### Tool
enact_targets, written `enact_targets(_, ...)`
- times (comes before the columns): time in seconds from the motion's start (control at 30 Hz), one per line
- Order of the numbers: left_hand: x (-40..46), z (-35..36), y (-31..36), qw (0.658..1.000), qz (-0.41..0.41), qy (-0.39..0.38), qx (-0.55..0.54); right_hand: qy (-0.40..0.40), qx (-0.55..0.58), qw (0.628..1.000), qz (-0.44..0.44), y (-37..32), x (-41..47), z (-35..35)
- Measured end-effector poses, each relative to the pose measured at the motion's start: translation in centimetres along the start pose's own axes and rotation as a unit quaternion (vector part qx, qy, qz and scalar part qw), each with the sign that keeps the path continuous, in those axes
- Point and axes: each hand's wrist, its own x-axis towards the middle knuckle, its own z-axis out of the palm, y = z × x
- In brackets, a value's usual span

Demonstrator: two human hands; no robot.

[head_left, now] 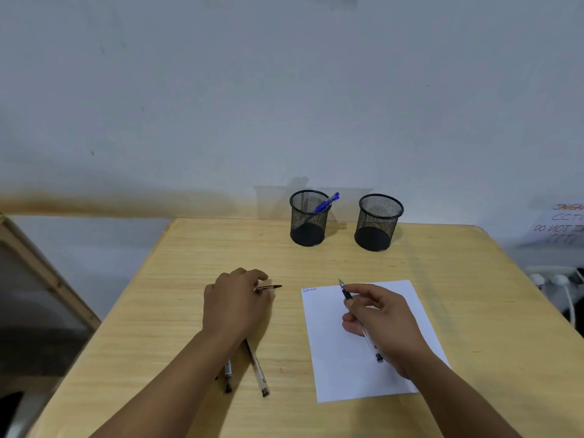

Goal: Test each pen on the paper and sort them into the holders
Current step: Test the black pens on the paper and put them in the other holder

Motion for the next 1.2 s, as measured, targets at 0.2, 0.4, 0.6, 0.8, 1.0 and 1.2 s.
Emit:
enact_targets(0.2,-1.7,0.4,2.2,0.989,0.123,-0.067,-0.044,-0.013,0.098,0.995,0.018,-0.5,0.1,0.1)
enact_targets(0.4,-3.7,2.3,4.4,0.982,0.157,-0.092,-0.043,-0.098,0.242,0.963,0.065,-0.5,0.3,-0.3)
enact_targets(0.6,-5.0,3.1,4.9,0.984,0.163,-0.074,0.013,-0.08,0.181,0.98,-0.016,0.9,0.8,-1.0)
enact_targets(0.8,-5.2,3.3,4.8,0.982,0.165,-0.088,0.029,0.083,-0.015,0.995,-0.061,0.8,2.2,0.6)
enact_targets(1.0,-4.9,3.0,4.4,0.977,0.167,-0.129,0.023,0.062,-0.088,0.988,-0.112,0.2,3.7,2.5)
enact_targets(1.2,-4.3,2.1,3.9,0.965,0.192,-0.175,0.045,0.078,-0.125,0.981,-0.125,1.6,4.5,3.1)
